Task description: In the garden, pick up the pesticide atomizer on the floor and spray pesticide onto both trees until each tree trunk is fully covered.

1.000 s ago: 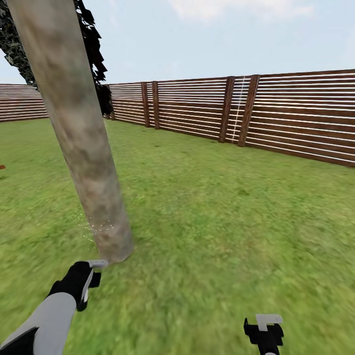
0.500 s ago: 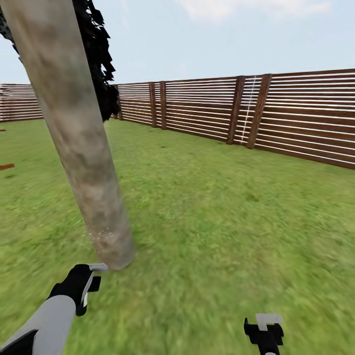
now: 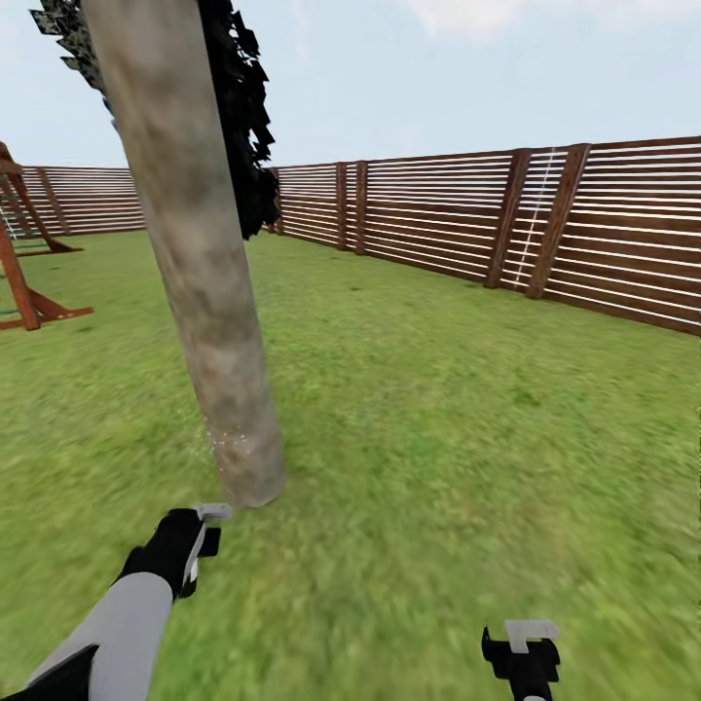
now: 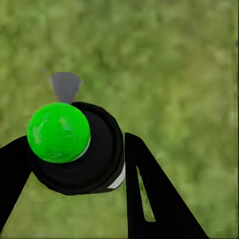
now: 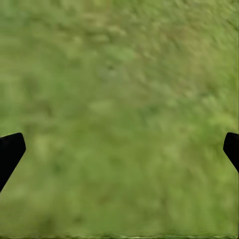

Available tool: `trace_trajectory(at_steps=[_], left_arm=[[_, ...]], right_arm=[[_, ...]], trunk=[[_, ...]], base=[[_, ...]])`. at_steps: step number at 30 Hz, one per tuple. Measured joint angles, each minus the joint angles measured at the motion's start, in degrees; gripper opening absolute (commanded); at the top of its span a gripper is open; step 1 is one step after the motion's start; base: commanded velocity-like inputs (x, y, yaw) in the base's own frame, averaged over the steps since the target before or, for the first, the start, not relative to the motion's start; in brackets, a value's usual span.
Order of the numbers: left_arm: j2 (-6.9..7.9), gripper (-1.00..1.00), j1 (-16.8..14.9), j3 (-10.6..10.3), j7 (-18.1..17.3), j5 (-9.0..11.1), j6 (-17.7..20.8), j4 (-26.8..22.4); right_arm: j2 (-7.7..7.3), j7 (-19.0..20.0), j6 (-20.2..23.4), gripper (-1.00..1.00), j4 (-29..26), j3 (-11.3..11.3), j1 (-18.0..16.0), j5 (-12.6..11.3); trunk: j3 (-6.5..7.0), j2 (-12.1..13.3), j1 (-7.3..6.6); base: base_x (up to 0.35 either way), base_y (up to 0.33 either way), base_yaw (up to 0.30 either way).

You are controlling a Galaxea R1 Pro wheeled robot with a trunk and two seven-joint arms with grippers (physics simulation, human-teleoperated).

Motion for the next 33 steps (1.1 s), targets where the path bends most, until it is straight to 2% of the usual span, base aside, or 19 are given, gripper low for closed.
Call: trace_trajectory(at_steps=[2, 4, 5, 6, 7, 8, 9, 10, 11, 12, 13, 14, 15, 16, 17, 20, 21, 25, 33], left_arm=[[-0.86, -1.0, 0.0, -1.1, -0.6, -0.2, 0.1, -6.1], [-0.62, -1.0, -0.1, -1.6, -1.1, -0.3, 0.3, -11.0], [-0.2, -1.0, -0.1, -1.7, -2.7, -0.1, 0.5, -13.7], [-0.04, -1.0, -0.1, -1.9, -5.9, 0.3, 1.0, -16.9], [-0.44, -1.0, -0.1, -2.9, -7.6, 0.5, 1.2, -18.5], [-0.75, -1.0, -0.1, -4.2, -8.3, 0.5, 1.4, -19.2], [-1.41, -1.0, -1.4, -10.1, -9.2, 0.7, 5.8, -19.9], [-1.38, -1.0, -2.5, -12.5, -9.4, 0.9, 8.2, -20.1], [-1.04, -1.0, -3.7, -13.4, -10.1, 0.5, 9.7, -20.2], [-0.06, -1.0, -4.9, -13.9, -11.9, 0.2, 10.9, -20.2], [2.35, -1.0, -5.5, -13.9, -14.7, 0.2, 11.9, -20.2], [6.48, -1.0, -5.8, -14.1, -18.9, 0.5, 13.5, -20.1], [9.18, -1.0, -5.9, -14.2, -22.9, -0.6, 14.5, -20.1], [9.36, -1.0, -6.0, -14.4, -24.8, 0.8, 15.3, -20.2], [9.19, -1.0, -6.1, -14.5, -25.8, 0.7, 15.5, -20.2], [5.92, -1.0, -8.4, -14.7, -26.7, 0.7, 18.3, -20.2], [5.86, -1.0, -8.6, -14.8, -26.8, 0.1, 18.8, -20.2], [6.65, -1.0, -8.3, -14.8, -26.9, -0.3, 19.3, -21.4], [6.36, -1.0, -7.9, -15.1, -26.5, -0.3, 19.4, -21.9]], right_arm=[[-0.07, 0.1, 0.0, 1.0, 0.0, 0.0, 0.0, 0.0], [-0.06, 0.1, 0.1, 1.0, -0.1, 0.0, 0.0, 0.0], [-0.08, 0.1, 0.1, 1.0, -0.1, 0.0, 0.0, 0.0], [-0.09, 0.1, 0.1, 1.0, -0.1, 0.0, 0.0, 0.0], [-0.09, 0.1, 0.1, 1.0, -0.1, 0.0, 0.0, 0.0], [-0.09, 0.1, 0.1, 1.0, -0.1, 0.0, 0.0, 0.0], [-0.09, 0.0, 0.1, 1.0, 0.0, 0.0, 0.0, 0.0], [-0.09, 0.1, 0.1, 1.0, -0.1, 0.0, 0.0, 0.0], [-0.09, 0.1, 0.1, 1.0, 0.0, 0.0, 0.0, 0.0], [-0.09, 0.0, 0.1, 1.0, -0.1, 0.0, 0.0, 0.0], [-0.09, 0.0, 0.1, 1.0, 0.0, 0.0, 0.0, 0.0], [-0.09, 0.1, 0.1, 1.0, 0.0, 0.0, 0.0, 0.1], [-0.09, 0.1, 0.1, 1.0, 0.0, 0.1, 0.0, 0.1], [-0.09, 0.0, 0.1, 1.0, 0.0, 0.1, 0.0, 0.1], [-0.09, 0.0, 0.1, 1.0, 0.0, 0.1, 0.0, 0.1], [-0.09, 0.0, 0.1, 1.0, 0.0, 0.1, 0.0, 0.0], [-0.09, 0.0, 0.1, 1.0, 0.0, 0.1, 0.0, 0.1], [-0.09, 0.0, 0.1, 1.0, 0.0, 0.1, 0.0, 0.0], [-0.09, 0.0, 0.1, 1.0, 0.0, 0.1, 0.0, 0.1]], trunk=[[0.0, 0.0, -0.01], [0.0, 0.0, -0.03], [0.0, 0.0, -0.03], [0.01, 0.0, -0.04], [0.0, 0.0, -0.03], [0.0, 0.0, -0.03], [0.0, 0.0, -0.03], [0.0, 0.0, -0.03], [0.0, 0.0, -0.03], [0.0, 0.0, -0.03], [0.0, 0.0, -0.03], [0.0, 0.0, -0.03], [0.0, 0.0, -0.03], [-0.01, 0.0, -0.03], [0.0, 0.0, -0.03], [0.0, 0.0, -0.03], [0.0, 0.0, -0.03], [0.0, 0.0, -0.03], [0.0, 0.0, -0.03]], base=[[-0.181, -0.02, 0.005], [-0.028, -0.003, 0.001], [-0.006, -0.001, 0.0], [-0.003, 0.0, 0.0], [-0.002, 0.0, 0.0], [0.0, 0.0, 0.0], [0.0, 0.0, 0.0], [0.0, 0.0, 0.0], [0.0, 0.0, 0.0], [0.0, 0.0, 0.0], [0.0, 0.0, 0.0], [0.0, 0.0, 0.0], [0.0, 0.0, 0.0], [0.0, 0.0, 0.0], [0.0, 0.0, 0.0], [0.0, 0.0, 0.104], [0.0, 0.0, 0.242], [0.0, 0.0, 0.186], [0.03, -0.211, 0.005]])
